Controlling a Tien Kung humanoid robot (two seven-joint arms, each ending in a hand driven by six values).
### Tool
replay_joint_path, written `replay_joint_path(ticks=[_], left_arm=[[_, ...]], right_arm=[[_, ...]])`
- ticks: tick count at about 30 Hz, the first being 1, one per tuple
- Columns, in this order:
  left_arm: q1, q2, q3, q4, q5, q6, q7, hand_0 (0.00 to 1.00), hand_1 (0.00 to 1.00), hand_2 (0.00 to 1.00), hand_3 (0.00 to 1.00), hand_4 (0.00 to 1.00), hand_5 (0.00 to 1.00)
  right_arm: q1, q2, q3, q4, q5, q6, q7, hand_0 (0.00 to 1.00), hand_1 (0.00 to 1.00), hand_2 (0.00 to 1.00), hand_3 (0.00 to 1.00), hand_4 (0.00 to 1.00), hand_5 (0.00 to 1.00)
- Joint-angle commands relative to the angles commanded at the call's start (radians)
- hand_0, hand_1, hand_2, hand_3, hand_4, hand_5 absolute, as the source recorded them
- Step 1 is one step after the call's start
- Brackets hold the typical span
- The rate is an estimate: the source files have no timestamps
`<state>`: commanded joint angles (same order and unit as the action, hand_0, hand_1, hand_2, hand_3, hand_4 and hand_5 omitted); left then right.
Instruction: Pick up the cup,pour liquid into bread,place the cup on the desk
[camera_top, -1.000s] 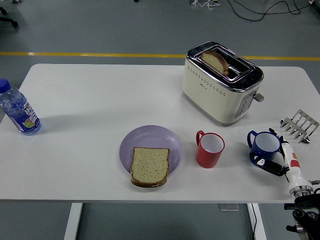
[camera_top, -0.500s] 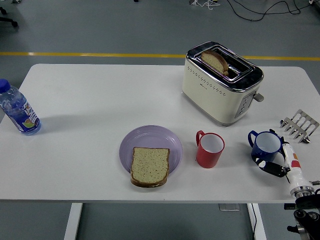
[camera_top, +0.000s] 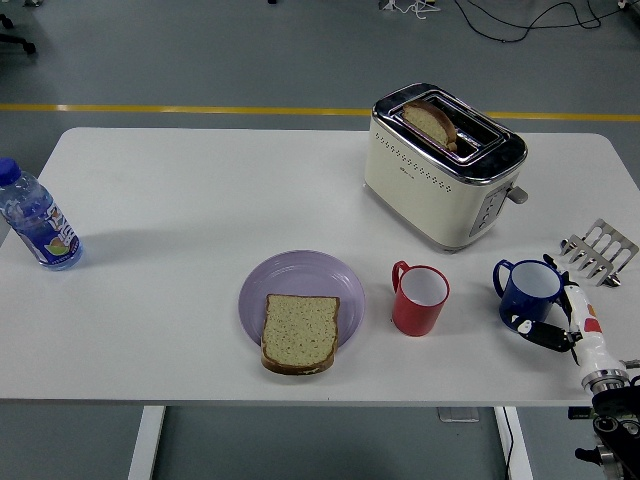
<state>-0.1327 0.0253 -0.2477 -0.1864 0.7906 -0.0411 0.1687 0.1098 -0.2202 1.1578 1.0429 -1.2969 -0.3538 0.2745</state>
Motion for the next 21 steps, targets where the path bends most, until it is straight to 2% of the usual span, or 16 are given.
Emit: replay_joint_path(ticks=[7, 15, 21], left_arm=[[0.002, 0.0, 0.002, 0.0, 0.001, 0.001, 0.0, 0.671, 0.74, 0.741, 0.639, 0.403, 0.998], [0.002, -0.001, -0.002, 0.0, 0.004, 0.002, -0.002, 0.671, 0.74, 0.741, 0.639, 0.404, 0.998], [-0.001, -0.001, -0.006, 0.0, 0.007, 0.002, -0.002, 0.671, 0.74, 0.741, 0.639, 0.403, 0.998]], right_arm=[[-0.017, -0.011, 0.021, 0.029, 0.007, 0.032, -0.012, 0.915, 0.85, 0.969, 0.998, 0.93, 0.002], [-0.028, -0.016, 0.05, 0.072, 0.012, 0.037, -0.019, 0.918, 0.853, 0.971, 0.998, 0.932, 0.002], [-0.046, -0.026, 0.07, 0.14, -0.001, 0.042, -0.033, 0.921, 0.857, 0.974, 0.998, 0.938, 0.002]])
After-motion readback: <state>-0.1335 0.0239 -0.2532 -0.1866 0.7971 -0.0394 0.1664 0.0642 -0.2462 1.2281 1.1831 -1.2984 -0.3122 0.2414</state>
